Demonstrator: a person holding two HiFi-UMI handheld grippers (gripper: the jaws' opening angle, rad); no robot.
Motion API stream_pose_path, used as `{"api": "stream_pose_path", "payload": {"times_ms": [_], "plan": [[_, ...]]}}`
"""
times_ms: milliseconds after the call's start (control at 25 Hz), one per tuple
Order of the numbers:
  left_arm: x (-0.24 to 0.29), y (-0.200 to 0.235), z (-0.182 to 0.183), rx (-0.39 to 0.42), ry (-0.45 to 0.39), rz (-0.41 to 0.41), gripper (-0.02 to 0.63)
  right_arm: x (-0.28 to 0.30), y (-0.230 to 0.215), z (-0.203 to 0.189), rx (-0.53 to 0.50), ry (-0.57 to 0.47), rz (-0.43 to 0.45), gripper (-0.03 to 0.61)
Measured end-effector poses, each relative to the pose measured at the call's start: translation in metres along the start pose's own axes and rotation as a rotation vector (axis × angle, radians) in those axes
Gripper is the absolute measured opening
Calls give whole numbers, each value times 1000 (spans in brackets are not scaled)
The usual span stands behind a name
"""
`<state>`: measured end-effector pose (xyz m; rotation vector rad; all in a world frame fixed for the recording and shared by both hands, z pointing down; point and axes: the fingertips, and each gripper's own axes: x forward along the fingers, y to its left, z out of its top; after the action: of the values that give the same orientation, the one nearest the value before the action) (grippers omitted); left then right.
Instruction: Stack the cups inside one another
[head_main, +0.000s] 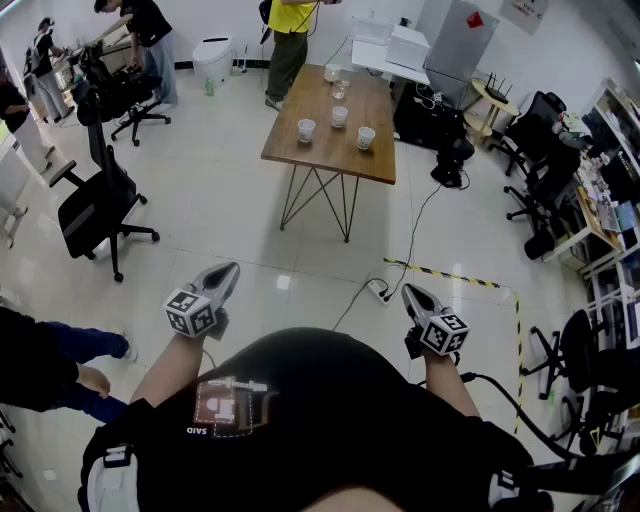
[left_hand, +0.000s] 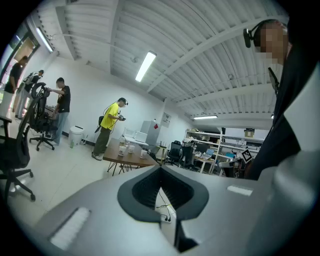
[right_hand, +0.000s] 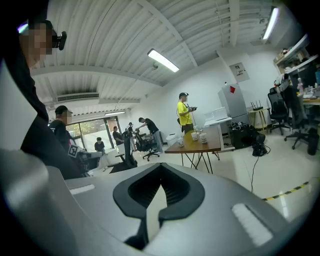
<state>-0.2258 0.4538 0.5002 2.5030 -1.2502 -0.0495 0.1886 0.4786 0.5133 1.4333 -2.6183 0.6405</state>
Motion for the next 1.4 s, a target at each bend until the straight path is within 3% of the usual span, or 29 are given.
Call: {"api": "stream_pose_path", "payload": {"times_ms": [800, 1080, 1400], "plan": [[34, -78, -20, -35, 17, 85, 0, -17, -71, -9, -24, 87, 117, 14], [47, -16, -17, -73, 2, 75, 0, 37, -60, 6, -47, 97, 103, 14], [104, 101, 31, -54, 15, -70, 0, 139, -33, 55, -43, 48, -6, 14]]}}
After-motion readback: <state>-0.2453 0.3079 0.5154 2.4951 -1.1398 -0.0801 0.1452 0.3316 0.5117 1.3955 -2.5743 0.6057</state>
